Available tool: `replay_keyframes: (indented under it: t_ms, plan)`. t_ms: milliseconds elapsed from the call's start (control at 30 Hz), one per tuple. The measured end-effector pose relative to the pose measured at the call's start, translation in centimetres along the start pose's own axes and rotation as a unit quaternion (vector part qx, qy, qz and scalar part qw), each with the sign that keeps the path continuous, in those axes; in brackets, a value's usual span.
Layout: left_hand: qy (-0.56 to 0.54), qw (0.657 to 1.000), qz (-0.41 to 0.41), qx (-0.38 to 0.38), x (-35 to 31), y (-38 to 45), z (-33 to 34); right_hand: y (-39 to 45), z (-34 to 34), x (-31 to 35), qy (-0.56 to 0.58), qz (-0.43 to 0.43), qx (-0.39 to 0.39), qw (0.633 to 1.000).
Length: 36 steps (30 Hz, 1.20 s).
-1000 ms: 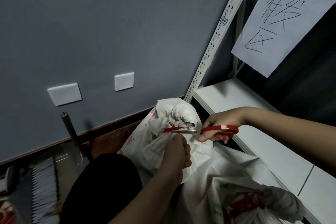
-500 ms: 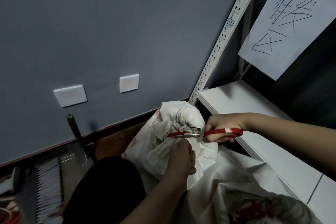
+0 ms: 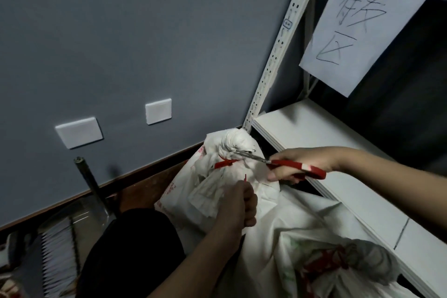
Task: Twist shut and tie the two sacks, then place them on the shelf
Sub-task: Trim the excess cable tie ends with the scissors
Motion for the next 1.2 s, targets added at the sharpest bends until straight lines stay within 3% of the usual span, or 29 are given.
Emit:
replay_keyframes:
  t_ms: [100,167,233,467,600,700,800,933,1000,1200]
  plan:
    - [-0.023,0.997,-0.016,0.071,0.2,-0.3,1.1,-2.0,2.7,-1.8,0.172,-0.065,-0.146,0.972]
    - [-0.017,0.993,-0.030,0.110,0.0,-0.3,2.1,-2.9,5.4,-2.4,0.332,-0.088,-0.184,0.921]
    - [0.031,0.988,-0.040,0.148,0.3,-0.5,3.6,-3.6,7.4,-3.2,0.409,-0.078,-0.233,0.879]
    - [0.187,0.945,-0.123,0.238,1.9,-1.9,11.5,-8.4,10.2,-8.8,0.442,-0.036,-0.421,0.792]
    - [0.233,0.928,-0.090,0.275,3.6,-3.2,16.8,-13.2,10.6,-12.6,0.468,-0.021,-0.446,0.763]
    - [0.259,0.913,-0.041,0.313,5.5,-4.9,21.6,-17.7,11.3,-16.7,0.529,0.000,-0.489,0.694]
    - [0.312,0.870,0.034,0.380,7.6,-7.0,26.7,-22.6,12.3,-21.0,0.573,0.022,-0.543,0.613]
    - [0.391,0.771,0.125,0.486,10.4,-10.8,33.2,-29.2,14.9,-26.3,0.585,0.062,-0.596,0.546]
    - [0.393,0.739,0.120,0.534,12.3,-13.3,36.5,-32.0,17.0,-28.9,0.605,0.078,-0.603,0.514]
    - [0.385,0.690,0.071,0.610,20.5,-21.1,43.5,-37.6,24.6,-36.4,0.657,0.129,-0.633,0.389]
Point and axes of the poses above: each hand's wrist, its own y-axis towards the middle knuckle, its own z-axis out of the palm, x = y × z, the point moved 2 cm from there along y, towards the middle knuckle, and after that the axes turned 14 degrees about z, right-handed, at the moved point
